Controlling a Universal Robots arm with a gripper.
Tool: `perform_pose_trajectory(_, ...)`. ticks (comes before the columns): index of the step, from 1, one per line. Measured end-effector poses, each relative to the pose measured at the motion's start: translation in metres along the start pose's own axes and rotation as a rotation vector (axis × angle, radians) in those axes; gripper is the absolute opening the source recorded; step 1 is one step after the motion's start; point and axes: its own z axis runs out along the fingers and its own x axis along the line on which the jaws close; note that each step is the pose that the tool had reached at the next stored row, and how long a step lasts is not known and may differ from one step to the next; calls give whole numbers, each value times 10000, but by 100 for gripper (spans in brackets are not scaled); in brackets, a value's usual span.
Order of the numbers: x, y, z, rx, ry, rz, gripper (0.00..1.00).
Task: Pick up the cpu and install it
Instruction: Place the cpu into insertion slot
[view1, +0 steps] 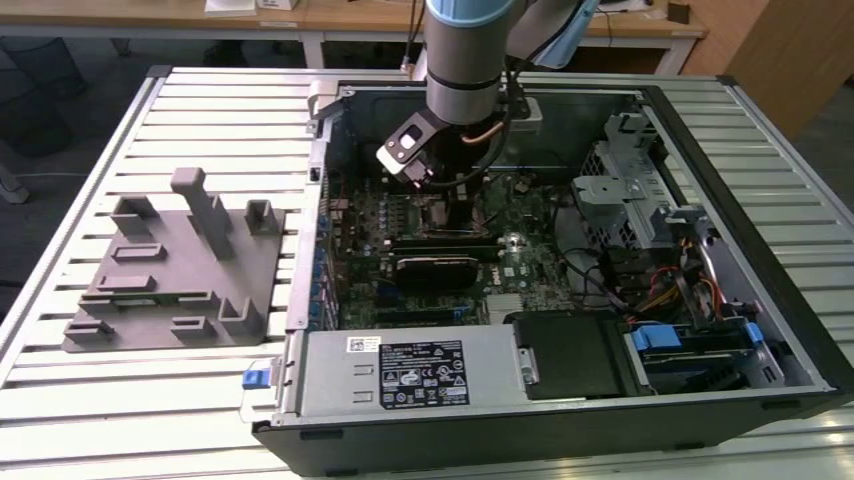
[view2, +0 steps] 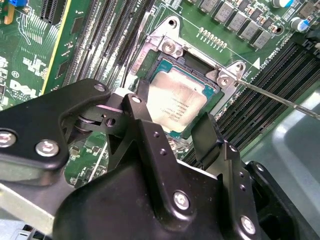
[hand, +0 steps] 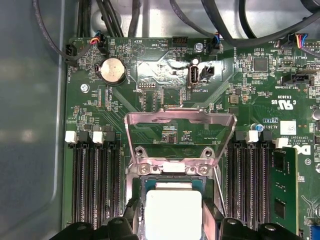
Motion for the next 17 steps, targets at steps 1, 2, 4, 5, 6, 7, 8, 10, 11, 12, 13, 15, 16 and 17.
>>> perform_pose_trajectory(1, 0, 0, 0, 0, -1, 0, 61)
perform_pose_trajectory(2, 0, 0, -1, 1, -5, -1, 61)
perform_pose_trajectory(4, 0, 0, -8, 2, -22, -1, 61)
perform_pose_trajectory(5, 0, 1, -15, 1, -39, -1, 61)
perform_pose_trajectory(6, 0, 1, -24, 2, -54, -2, 61)
perform_pose_trajectory(7, 0, 1, -32, 1, -68, -3, 61)
perform_pose_trajectory(8, 0, 1, -41, 0, -87, -3, 61)
perform_pose_trajectory(10, 0, 2, -63, 0, -124, -5, 61)
perform_pose_trajectory(11, 1, 3, -75, 1, -140, -5, 61)
perform_pose_trajectory(12, 1, 3, -89, 1, -153, -6, 61)
perform_pose_trajectory(13, 1, 4, -103, 1, -162, -7, 60)
perform_pose_trajectory(15, 1, 5, -129, 1, -176, -7, 47)
perform_pose_trajectory(16, 1, 5, -142, 0, -182, -7, 47)
perform_pose_trajectory(17, 1, 6, -154, 0, -189, -7, 42)
